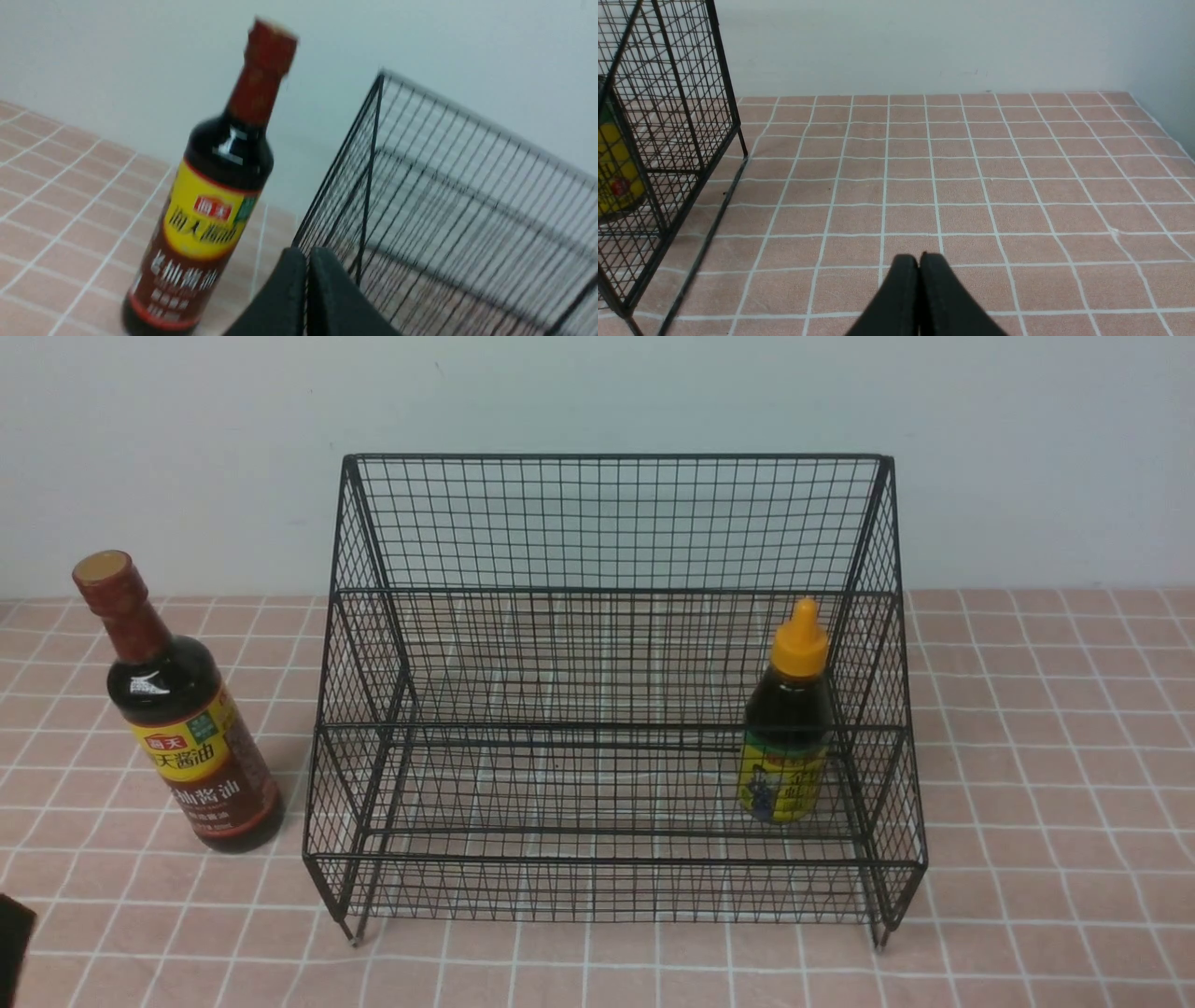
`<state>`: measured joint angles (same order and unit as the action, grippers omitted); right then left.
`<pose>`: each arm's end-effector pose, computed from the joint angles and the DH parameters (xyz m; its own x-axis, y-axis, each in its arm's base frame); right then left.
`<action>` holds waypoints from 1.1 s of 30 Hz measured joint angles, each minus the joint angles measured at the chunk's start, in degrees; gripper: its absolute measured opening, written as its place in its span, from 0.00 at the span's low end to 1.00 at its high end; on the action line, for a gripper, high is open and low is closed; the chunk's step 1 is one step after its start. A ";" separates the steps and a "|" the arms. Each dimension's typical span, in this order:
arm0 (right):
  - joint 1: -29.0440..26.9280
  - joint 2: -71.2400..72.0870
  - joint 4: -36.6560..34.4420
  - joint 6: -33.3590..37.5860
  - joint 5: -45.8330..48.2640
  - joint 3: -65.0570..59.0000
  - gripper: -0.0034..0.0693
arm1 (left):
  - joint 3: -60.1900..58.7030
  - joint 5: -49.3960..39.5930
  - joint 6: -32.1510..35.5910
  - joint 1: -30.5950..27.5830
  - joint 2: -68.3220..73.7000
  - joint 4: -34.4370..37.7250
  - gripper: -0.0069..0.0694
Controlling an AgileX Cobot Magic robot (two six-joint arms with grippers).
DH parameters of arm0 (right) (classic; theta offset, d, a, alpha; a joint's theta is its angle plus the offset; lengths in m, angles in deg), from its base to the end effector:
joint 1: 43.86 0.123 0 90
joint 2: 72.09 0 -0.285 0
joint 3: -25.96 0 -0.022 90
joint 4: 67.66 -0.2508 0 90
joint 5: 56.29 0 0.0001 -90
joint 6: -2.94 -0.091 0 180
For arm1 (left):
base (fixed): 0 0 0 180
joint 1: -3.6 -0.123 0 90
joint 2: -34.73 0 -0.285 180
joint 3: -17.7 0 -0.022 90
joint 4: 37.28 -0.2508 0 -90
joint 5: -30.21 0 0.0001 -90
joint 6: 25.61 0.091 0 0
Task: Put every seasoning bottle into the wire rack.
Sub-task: Use the left arm to grab the condiment bottle closest to it
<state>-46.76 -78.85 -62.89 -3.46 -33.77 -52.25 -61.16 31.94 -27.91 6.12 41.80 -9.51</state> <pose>0.0514 -0.0055 0.1731 -0.2960 0.0498 -0.9539 0.0913 0.9955 0.0236 0.0563 -0.0012 0.2066 0.0694 -0.5044 -0.8607 0.0748 0.8630 -0.4997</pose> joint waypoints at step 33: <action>0.00 0.00 0.00 0.07 -0.02 0.00 0.03 | 91.36 -73.25 0.80 -4.00 78.51 -28.78 0.10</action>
<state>-46.76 -78.85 -62.89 -3.39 -33.78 -52.25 30.20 -41.30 -27.11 2.12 120.31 -38.29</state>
